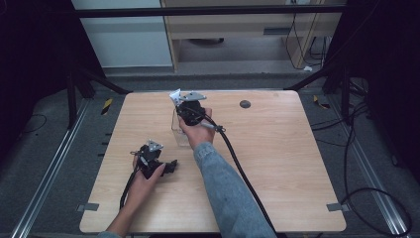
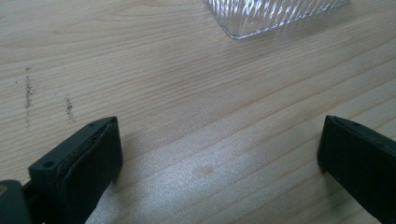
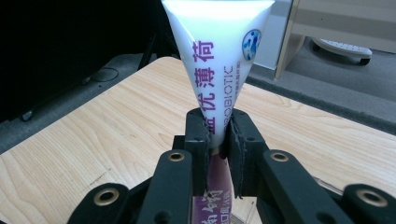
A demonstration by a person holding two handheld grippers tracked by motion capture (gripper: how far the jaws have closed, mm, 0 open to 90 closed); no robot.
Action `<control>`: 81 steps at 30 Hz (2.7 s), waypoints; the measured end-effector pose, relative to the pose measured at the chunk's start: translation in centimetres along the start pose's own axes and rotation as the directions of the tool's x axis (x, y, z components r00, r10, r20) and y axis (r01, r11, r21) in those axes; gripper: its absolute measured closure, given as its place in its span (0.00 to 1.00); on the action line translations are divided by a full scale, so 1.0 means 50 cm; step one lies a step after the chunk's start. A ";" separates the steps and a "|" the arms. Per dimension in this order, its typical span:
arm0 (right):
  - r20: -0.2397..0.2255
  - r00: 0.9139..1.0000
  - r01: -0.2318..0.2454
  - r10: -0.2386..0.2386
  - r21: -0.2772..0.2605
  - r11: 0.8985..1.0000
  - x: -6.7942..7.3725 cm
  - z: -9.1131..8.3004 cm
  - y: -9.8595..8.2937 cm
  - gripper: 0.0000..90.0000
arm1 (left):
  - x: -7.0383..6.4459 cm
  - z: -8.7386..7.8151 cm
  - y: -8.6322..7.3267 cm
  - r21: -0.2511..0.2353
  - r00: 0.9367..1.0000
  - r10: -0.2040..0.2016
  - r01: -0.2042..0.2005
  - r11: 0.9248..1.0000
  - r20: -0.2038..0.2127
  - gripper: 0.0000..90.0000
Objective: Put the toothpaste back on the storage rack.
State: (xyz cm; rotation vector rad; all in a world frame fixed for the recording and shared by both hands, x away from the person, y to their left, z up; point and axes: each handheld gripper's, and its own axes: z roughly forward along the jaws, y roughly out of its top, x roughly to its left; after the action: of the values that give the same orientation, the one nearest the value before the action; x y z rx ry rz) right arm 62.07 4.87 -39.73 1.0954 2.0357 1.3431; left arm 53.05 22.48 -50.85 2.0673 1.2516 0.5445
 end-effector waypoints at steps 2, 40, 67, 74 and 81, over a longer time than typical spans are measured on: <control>-0.001 1.000 0.001 -0.001 0.003 1.000 0.001 0.002 -0.002 0.88 | 0.000 0.000 0.000 0.000 1.000 0.000 0.000 1.000 0.000 0.00; 0.014 1.000 0.018 -0.018 0.040 0.999 0.010 0.019 -0.010 0.88 | 0.000 0.001 0.001 0.000 1.000 0.001 -0.001 1.000 0.001 0.00; 0.015 1.000 0.005 -0.005 0.049 0.999 0.009 0.033 -0.004 0.87 | 0.000 0.001 0.001 0.000 1.000 0.001 -0.001 1.000 0.001 0.00; 0.007 1.000 -0.001 0.001 0.055 0.999 0.009 0.031 -0.004 0.85 | 0.000 0.001 0.001 0.000 1.000 0.001 -0.001 1.000 0.001 0.00; -0.006 1.000 0.002 -0.001 0.066 0.998 0.006 0.028 -0.007 0.85 | 0.000 0.001 0.001 0.000 1.000 0.001 -0.001 1.000 0.002 0.00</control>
State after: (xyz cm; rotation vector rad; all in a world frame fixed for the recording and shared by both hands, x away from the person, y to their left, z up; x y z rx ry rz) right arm 62.82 5.80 -40.60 1.1193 2.0990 1.2882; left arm 53.09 22.47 -50.85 2.0678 1.2499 0.5429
